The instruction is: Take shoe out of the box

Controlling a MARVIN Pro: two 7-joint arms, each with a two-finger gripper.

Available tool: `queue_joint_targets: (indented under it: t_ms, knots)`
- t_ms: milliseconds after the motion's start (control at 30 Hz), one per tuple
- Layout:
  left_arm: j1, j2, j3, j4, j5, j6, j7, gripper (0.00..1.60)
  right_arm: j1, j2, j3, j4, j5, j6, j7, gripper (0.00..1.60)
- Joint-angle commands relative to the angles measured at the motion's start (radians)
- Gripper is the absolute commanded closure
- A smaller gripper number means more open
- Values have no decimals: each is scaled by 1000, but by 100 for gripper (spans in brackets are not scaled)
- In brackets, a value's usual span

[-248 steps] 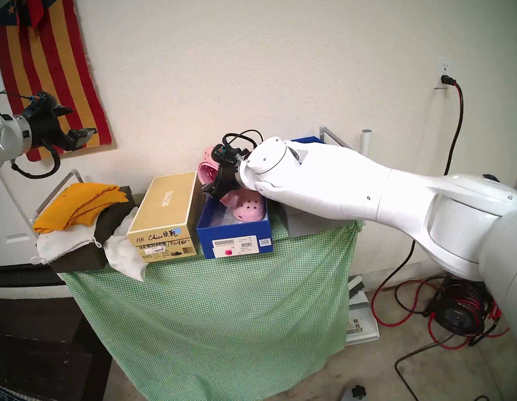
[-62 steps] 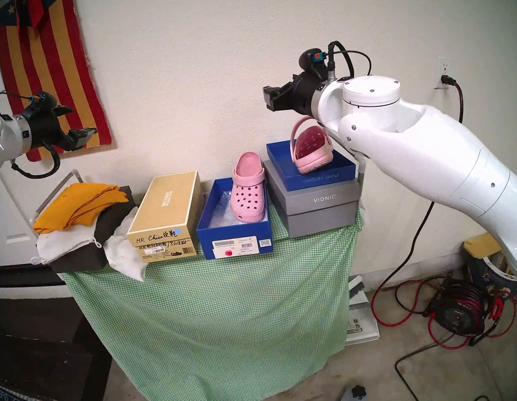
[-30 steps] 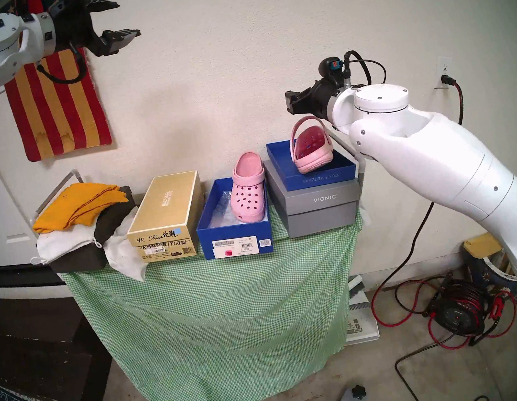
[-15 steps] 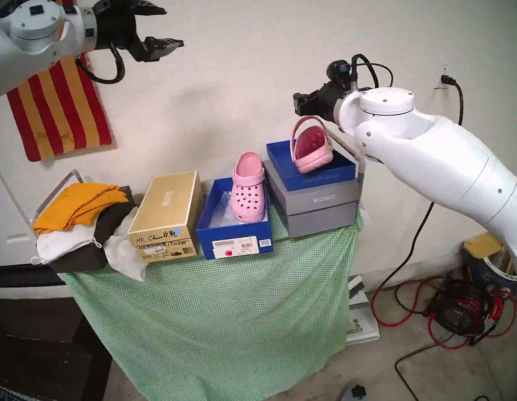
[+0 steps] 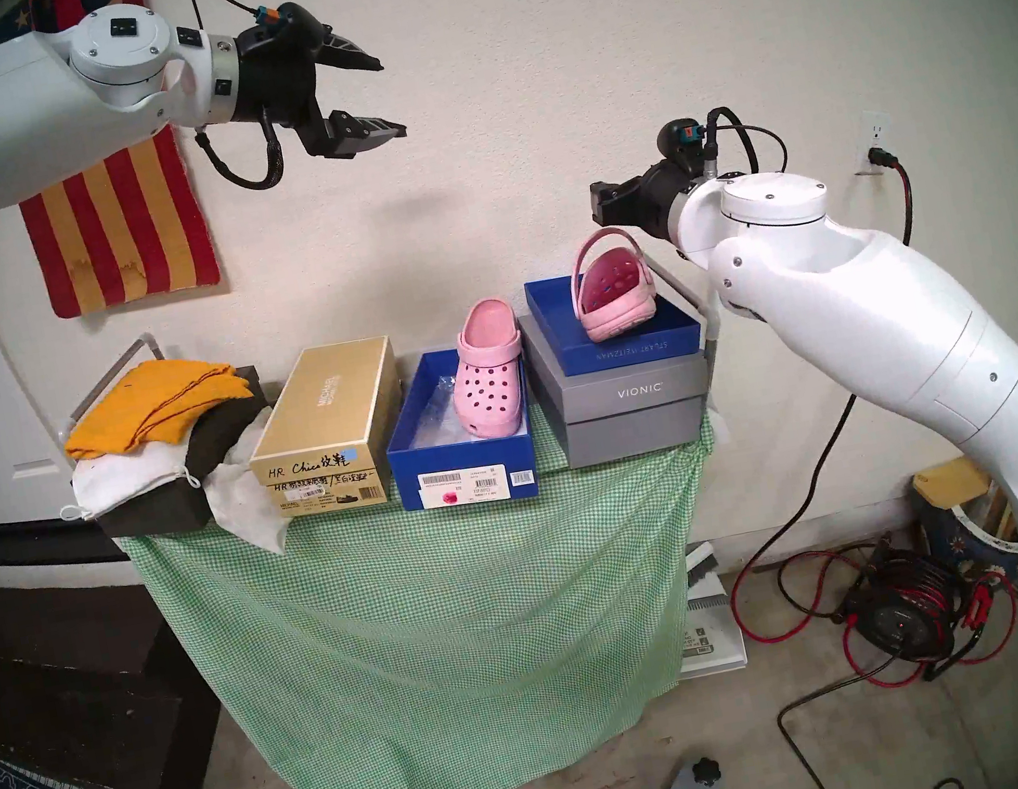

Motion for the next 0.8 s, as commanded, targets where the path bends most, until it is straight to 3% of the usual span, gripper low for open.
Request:
queue_joint_targets:
  t_ms: [0, 767]
  knots:
    - [46, -49, 1, 72, -5, -24, -72, 0, 0, 7, 12, -4, 9, -2, -6, 0]
    - [168, -185, -14, 281, -19, -82, -286, 0, -19, 8, 42, -17, 58, -13, -31, 0]
